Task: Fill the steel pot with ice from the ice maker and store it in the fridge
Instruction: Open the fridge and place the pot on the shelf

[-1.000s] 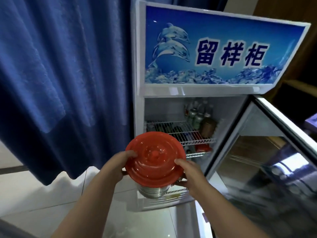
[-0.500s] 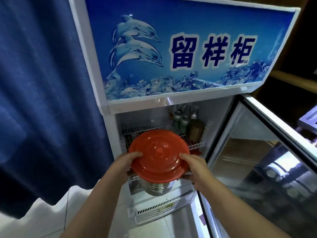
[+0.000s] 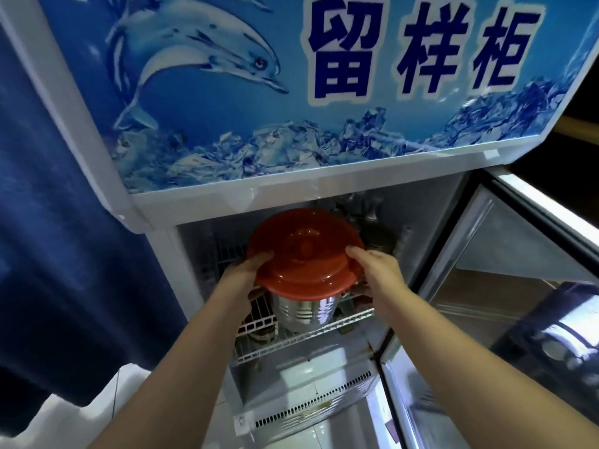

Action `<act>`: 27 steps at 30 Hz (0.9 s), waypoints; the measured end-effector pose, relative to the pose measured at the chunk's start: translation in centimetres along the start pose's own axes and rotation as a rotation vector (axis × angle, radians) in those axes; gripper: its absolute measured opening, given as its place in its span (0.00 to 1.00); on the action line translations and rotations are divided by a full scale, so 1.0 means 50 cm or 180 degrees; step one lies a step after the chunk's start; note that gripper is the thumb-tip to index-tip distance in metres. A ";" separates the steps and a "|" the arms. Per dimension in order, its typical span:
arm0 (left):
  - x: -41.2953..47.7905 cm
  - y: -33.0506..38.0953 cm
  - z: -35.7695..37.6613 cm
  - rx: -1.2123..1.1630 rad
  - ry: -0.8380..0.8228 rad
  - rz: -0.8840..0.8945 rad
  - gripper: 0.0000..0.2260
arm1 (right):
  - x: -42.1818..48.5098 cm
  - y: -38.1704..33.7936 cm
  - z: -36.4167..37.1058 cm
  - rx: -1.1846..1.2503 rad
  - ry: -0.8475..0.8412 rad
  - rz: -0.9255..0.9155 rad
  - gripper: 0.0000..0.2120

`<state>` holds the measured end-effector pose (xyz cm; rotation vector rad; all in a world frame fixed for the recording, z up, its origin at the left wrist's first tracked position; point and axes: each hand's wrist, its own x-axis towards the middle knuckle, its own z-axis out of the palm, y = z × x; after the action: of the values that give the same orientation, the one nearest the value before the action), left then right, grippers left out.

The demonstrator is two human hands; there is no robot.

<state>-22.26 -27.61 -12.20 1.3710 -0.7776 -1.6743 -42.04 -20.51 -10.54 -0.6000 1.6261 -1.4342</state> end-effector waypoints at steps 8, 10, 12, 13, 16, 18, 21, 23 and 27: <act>0.079 0.005 0.029 0.0049 0.0042 0.0130 0.10 | 0.114 -0.006 0.035 0.0198 -0.0076 0.0017 0.17; 0.091 0.006 0.034 -0.0021 -0.0056 0.0193 0.07 | 0.136 -0.006 0.047 0.0140 -0.0120 0.0021 0.17; 0.107 0.003 0.038 -0.0047 -0.0096 0.0275 0.08 | 0.159 -0.005 0.058 0.0073 -0.0161 0.0032 0.14; 0.117 0.001 0.039 -0.0052 -0.0083 0.0296 0.09 | 0.170 -0.003 0.062 0.0058 -0.0185 0.0040 0.12; 0.144 -0.006 0.040 -0.0044 0.0013 0.0290 0.09 | 0.193 0.006 0.066 -0.0019 -0.0262 0.0002 0.10; 0.158 -0.010 0.042 -0.0018 0.0092 0.0234 0.10 | 0.203 0.012 0.067 -0.0083 -0.0295 -0.0020 0.10; 0.175 -0.019 0.046 0.0019 0.0136 0.0157 0.12 | 0.214 0.022 0.068 -0.0047 -0.0317 -0.0003 0.09; 0.184 -0.025 0.046 0.0064 0.0117 0.0157 0.12 | 0.220 0.028 0.068 -0.0013 -0.0313 0.0022 0.11; 0.195 -0.037 0.045 0.0094 0.0154 0.0126 0.13 | 0.232 0.042 0.070 -0.0030 -0.0268 0.0095 0.13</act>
<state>-25.56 -35.38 -17.89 1.4024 -0.7996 -1.5990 -44.65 -31.33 -15.76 -0.6307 1.5704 -1.3627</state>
